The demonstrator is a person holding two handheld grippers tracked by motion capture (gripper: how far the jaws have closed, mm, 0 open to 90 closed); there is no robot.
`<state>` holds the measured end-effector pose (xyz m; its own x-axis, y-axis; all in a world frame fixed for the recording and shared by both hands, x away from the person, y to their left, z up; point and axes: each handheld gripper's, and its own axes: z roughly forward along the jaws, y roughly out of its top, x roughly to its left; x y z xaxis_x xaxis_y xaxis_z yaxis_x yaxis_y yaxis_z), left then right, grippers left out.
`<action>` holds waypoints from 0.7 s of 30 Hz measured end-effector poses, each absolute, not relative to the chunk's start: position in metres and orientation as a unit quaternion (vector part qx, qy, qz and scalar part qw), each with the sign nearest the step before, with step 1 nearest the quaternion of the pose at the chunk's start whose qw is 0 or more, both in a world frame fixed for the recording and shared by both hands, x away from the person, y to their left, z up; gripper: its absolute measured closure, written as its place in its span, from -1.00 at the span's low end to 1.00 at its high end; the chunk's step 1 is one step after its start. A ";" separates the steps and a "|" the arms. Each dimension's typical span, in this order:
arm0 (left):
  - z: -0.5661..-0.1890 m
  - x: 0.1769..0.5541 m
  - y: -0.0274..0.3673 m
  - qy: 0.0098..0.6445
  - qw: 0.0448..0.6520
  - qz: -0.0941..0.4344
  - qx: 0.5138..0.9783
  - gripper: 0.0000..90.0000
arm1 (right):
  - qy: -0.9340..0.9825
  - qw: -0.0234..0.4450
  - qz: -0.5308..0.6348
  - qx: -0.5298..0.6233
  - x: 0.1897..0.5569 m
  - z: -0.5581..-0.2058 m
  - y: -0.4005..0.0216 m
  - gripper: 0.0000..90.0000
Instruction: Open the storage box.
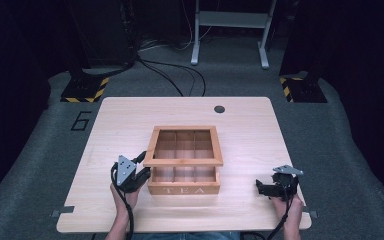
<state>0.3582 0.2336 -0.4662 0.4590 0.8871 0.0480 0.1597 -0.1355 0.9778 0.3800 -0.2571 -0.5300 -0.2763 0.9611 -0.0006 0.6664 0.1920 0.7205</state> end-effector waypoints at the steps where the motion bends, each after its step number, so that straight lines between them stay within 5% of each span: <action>1: -0.464 0.359 0.233 0.390 0.528 0.347 0.670 0.40 | 0.735 0.236 0.313 0.553 0.380 -0.530 -0.257 -0.99; 21: -0.432 0.378 0.234 0.387 0.530 0.346 0.671 0.40 | 0.735 0.235 0.312 0.554 0.380 -0.530 -0.257 -0.99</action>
